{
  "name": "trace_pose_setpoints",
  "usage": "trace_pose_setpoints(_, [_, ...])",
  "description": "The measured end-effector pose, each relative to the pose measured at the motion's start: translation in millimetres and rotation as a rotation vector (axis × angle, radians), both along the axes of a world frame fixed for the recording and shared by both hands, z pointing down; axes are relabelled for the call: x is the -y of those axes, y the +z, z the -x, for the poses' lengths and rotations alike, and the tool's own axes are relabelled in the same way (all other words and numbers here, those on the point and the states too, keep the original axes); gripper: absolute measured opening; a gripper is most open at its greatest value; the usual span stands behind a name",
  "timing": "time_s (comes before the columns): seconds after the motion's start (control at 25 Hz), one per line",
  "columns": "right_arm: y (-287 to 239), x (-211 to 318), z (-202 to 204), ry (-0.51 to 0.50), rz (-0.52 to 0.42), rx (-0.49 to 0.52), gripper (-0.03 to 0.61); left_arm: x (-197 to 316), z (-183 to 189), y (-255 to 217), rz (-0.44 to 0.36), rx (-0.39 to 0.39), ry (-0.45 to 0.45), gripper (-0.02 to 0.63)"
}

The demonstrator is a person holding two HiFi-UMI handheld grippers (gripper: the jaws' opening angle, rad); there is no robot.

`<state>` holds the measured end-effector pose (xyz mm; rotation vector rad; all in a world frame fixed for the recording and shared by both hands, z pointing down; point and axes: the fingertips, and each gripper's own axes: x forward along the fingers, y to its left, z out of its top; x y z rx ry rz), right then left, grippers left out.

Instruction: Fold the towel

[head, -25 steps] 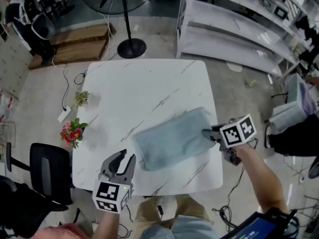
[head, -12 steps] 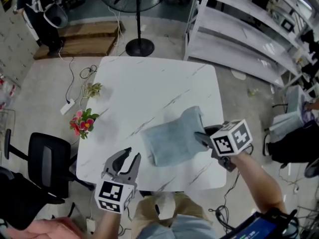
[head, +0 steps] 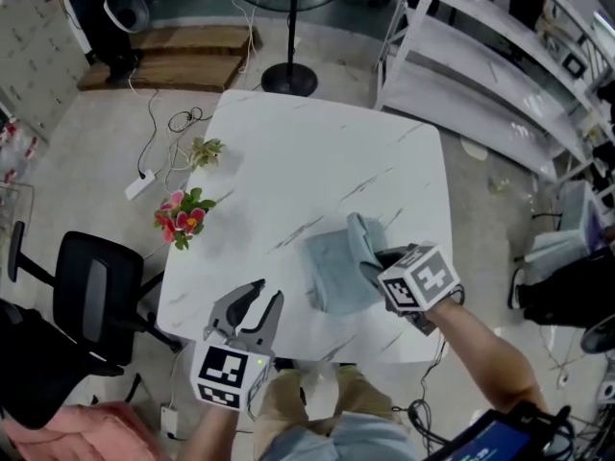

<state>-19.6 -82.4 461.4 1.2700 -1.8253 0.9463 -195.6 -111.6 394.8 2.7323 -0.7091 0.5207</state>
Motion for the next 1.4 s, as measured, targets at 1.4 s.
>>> trace_pose_setpoints(1.4, [0.3,20.7,43.1,-0.038,-0.15,-0.03,0.178,24.4,-15.2,9.4,0.052,-0.04,0.035,0.109])
